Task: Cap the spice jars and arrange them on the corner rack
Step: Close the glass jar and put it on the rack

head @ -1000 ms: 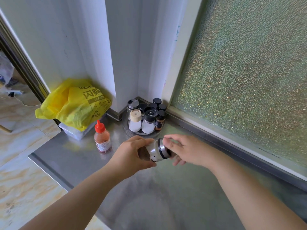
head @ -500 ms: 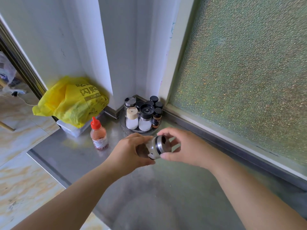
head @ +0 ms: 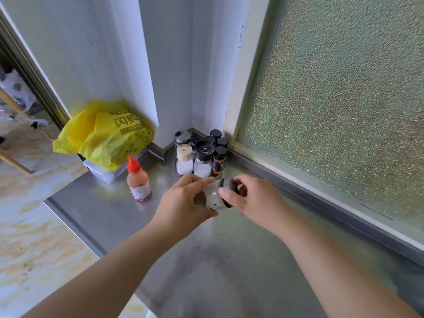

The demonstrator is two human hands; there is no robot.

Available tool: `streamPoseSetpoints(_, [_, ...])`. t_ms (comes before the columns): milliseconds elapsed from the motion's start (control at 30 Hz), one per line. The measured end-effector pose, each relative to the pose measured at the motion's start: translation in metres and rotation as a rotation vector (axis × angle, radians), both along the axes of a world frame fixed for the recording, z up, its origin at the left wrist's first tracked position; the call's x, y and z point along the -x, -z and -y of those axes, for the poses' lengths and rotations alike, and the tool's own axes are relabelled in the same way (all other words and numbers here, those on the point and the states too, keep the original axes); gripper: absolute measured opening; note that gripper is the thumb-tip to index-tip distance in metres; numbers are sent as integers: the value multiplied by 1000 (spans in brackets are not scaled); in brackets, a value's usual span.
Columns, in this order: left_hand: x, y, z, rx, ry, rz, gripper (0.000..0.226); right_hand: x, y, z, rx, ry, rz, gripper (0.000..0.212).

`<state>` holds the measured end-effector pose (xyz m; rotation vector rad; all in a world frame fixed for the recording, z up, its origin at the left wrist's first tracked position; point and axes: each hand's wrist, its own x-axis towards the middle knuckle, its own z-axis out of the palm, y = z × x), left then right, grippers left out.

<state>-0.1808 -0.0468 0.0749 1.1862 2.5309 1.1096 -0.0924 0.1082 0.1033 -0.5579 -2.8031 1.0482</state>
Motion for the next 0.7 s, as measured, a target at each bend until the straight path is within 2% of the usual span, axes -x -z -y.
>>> streamPoseSetpoints(100, [6, 3, -3, -11, -1, 59, 68, 9, 0, -1, 2, 19, 76, 52])
streamPoseSetpoints(200, [18, 7, -2, -11, 57, 120, 66, 15, -9, -9, 121, -137, 153, 57])
streamPoseSetpoints(267, [30, 9, 0, -18, 81, 135, 65, 22, -13, -12, 28, -208, 175, 63])
streamPoseSetpoints(333, [35, 11, 1, -39, 83, 125, 64, 29, -12, -8, -38, -203, 107, 52])
streamPoseSetpoints(467, [58, 21, 2, -95, 47, 118, 65, 56, -1, 5, 55, -73, 1, 34])
streamPoseSetpoints(600, [82, 25, -3, -134, 52, 192, 63, 82, 7, 8, -4, -9, -28, 31])
streamPoseSetpoints(700, [112, 18, -15, -85, 108, 211, 67, 106, 4, 4, -81, 59, -49, 31])
